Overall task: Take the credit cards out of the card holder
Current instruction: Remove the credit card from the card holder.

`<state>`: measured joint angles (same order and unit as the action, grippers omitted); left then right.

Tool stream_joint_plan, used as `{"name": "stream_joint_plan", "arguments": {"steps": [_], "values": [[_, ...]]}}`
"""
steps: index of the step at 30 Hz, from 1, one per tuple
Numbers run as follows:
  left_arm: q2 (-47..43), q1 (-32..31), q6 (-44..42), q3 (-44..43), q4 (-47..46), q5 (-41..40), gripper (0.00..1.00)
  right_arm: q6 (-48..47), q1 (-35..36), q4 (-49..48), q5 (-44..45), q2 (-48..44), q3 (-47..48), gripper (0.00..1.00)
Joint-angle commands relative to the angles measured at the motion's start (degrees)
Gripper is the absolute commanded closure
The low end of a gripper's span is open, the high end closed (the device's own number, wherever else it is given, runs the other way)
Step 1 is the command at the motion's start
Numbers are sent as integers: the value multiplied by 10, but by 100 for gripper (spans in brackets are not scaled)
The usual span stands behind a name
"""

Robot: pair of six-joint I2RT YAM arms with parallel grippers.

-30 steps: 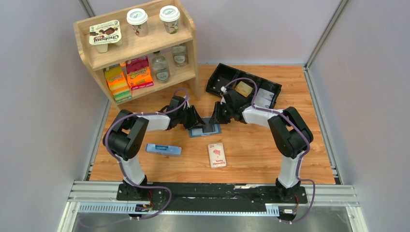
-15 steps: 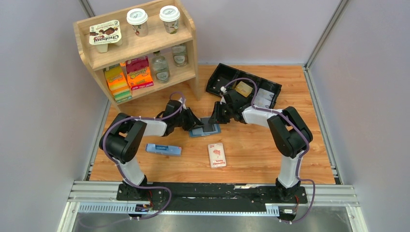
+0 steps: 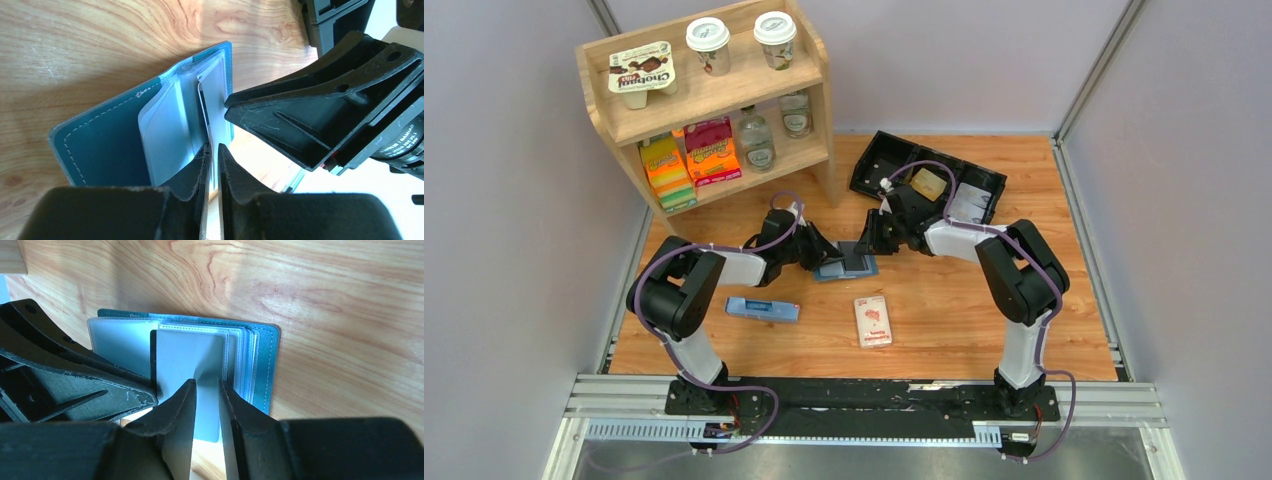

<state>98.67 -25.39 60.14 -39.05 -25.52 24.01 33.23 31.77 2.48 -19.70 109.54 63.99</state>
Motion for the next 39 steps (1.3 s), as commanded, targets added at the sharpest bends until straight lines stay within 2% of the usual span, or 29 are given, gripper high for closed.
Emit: {"name": "stream_joint_plan", "arguments": {"steps": [1,5,13,17,20,22,39], "values": [[-10,-1,20,-3,-72,25,79,1,5,8,-7,23,-13,70],[-8,-1,19,-8,-72,24,71,3,5,5,-8,23,-15,70],[13,-2,27,-21,-79,30,70,10,6,-5,-19,24,-20,70],[10,-3,28,-16,-81,29,78,7,6,-4,-15,30,-22,70],[-1,-3,25,-8,-74,18,94,3,7,-2,-4,42,-23,70],[-11,-1,18,-2,-62,9,100,1,4,1,2,50,-25,70],[-58,39,-15,56,59,-11,100,-8,-8,14,27,62,-27,76]]}}
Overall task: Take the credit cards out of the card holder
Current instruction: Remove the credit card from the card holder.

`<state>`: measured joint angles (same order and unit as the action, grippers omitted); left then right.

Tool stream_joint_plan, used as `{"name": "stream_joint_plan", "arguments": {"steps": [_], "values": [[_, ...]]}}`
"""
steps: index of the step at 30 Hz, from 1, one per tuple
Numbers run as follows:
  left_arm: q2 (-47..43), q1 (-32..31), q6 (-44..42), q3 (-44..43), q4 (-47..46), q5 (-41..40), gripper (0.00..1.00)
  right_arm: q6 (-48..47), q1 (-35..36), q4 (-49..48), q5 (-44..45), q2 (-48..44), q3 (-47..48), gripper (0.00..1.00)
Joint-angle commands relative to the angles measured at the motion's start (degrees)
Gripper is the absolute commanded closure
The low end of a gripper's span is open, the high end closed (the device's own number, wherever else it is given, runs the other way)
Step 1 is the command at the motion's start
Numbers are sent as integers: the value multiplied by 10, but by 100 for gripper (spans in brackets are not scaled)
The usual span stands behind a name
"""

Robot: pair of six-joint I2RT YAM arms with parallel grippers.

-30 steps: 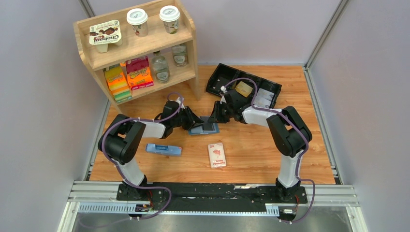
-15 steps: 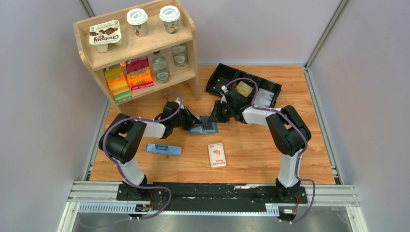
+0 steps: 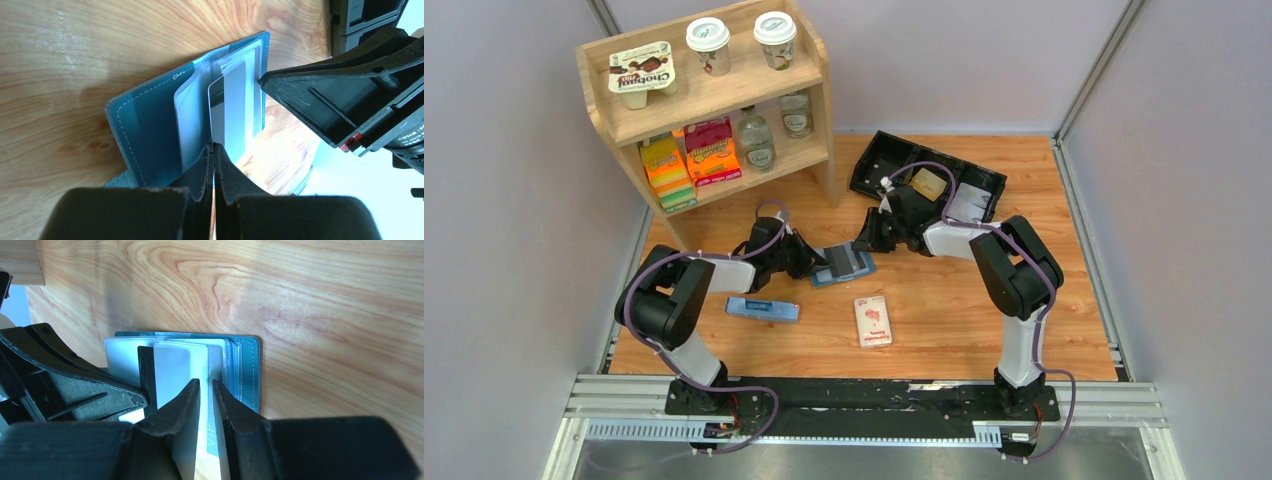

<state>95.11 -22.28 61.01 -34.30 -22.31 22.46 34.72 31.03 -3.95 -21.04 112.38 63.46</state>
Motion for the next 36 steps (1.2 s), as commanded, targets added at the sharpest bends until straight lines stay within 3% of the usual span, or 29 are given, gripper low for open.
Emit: {"name": "stream_joint_plan", "arguments": {"steps": [1,10,19,31,33,36], "values": [[-20,8,-27,6,26,6,100,-24,0,74,31,29,-22,75],[-4,8,-42,-7,17,23,100,-32,0,45,-22,-53,13,68],[2,7,-50,-13,15,29,100,-8,14,-40,-97,-30,32,68],[10,7,-48,-12,16,21,99,0,11,-17,-34,19,-25,78],[10,7,-45,-10,18,18,96,1,9,-18,-31,21,-40,79],[12,8,-42,-9,33,7,77,2,4,-23,-31,21,-60,79]]}}
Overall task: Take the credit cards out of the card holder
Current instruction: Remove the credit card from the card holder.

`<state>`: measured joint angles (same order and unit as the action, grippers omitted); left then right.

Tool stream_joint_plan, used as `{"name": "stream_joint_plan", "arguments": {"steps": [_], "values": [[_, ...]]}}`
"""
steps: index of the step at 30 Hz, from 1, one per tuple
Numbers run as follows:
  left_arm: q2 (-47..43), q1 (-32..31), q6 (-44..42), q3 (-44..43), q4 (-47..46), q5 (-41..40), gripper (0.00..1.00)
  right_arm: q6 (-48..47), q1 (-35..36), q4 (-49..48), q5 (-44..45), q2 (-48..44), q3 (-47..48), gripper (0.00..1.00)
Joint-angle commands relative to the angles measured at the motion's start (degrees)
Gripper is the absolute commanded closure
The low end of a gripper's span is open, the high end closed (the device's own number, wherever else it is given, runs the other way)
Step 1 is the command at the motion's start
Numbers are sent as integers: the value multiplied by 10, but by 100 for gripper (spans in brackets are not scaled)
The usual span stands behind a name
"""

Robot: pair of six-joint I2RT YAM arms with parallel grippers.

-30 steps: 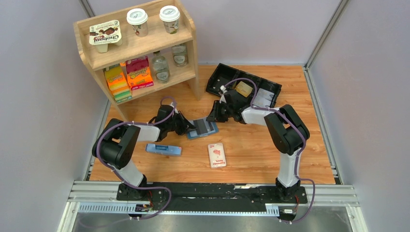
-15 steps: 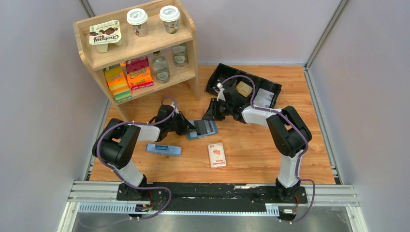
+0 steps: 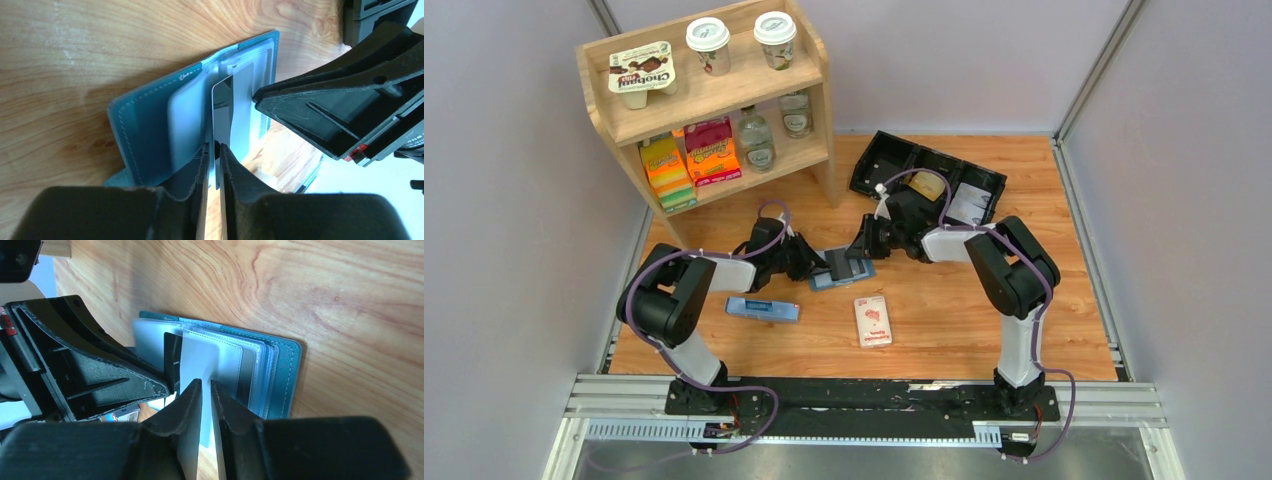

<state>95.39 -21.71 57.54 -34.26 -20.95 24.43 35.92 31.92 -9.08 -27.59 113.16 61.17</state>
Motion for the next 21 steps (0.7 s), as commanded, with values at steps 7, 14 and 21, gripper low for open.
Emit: {"name": "stream_joint_plan", "arguments": {"steps": [7,14,21], "values": [[38,4,7,-10,10,-6,59,-8,-10,17,25,21,-52,79],[57,4,19,-7,-40,19,62,-4,-11,7,21,28,-52,79],[14,8,18,16,-54,7,98,0,-19,6,27,32,-54,79]]}}
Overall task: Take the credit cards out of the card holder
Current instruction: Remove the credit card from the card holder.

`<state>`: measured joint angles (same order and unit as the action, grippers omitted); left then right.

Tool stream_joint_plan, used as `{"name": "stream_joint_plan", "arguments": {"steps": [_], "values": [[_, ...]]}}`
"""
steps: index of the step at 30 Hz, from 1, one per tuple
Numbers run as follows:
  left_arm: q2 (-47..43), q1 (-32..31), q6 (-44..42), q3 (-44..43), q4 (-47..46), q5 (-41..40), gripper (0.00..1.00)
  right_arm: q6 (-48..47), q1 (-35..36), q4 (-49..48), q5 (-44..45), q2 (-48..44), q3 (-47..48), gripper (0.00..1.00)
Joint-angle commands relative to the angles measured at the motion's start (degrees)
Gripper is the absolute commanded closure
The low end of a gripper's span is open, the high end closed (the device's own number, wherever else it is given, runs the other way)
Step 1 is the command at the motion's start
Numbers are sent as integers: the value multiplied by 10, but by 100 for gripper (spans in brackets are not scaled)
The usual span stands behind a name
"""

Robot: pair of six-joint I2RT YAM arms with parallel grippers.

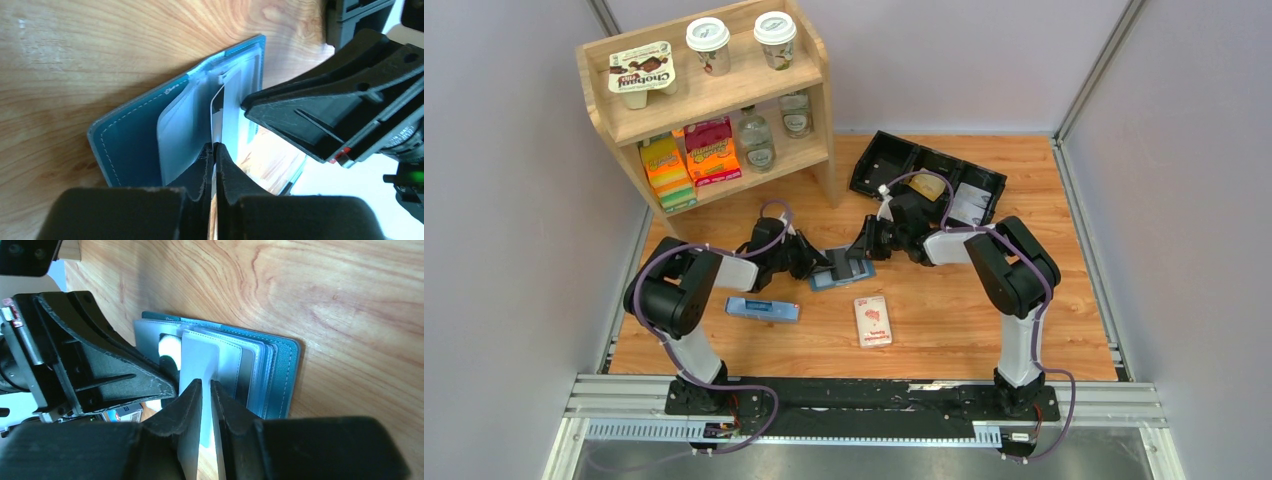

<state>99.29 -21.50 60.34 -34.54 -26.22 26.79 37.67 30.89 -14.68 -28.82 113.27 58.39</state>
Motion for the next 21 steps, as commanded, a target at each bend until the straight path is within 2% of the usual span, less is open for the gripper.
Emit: {"name": "stream_joint_plan", "arguments": {"steps": [1,8,13,18,21], "values": [[-28,10,-10,21,-1,-14,99,-17,-8,63,39,31,-28,79],[-66,29,-24,46,27,-12,100,-17,-13,70,42,28,-22,79],[-92,36,-61,40,106,-34,100,-27,-13,84,44,20,-9,78],[-130,41,-101,24,235,-89,100,-33,-14,101,39,5,8,77],[-147,41,-107,23,259,-109,100,-36,-13,119,33,-3,25,76]]}}
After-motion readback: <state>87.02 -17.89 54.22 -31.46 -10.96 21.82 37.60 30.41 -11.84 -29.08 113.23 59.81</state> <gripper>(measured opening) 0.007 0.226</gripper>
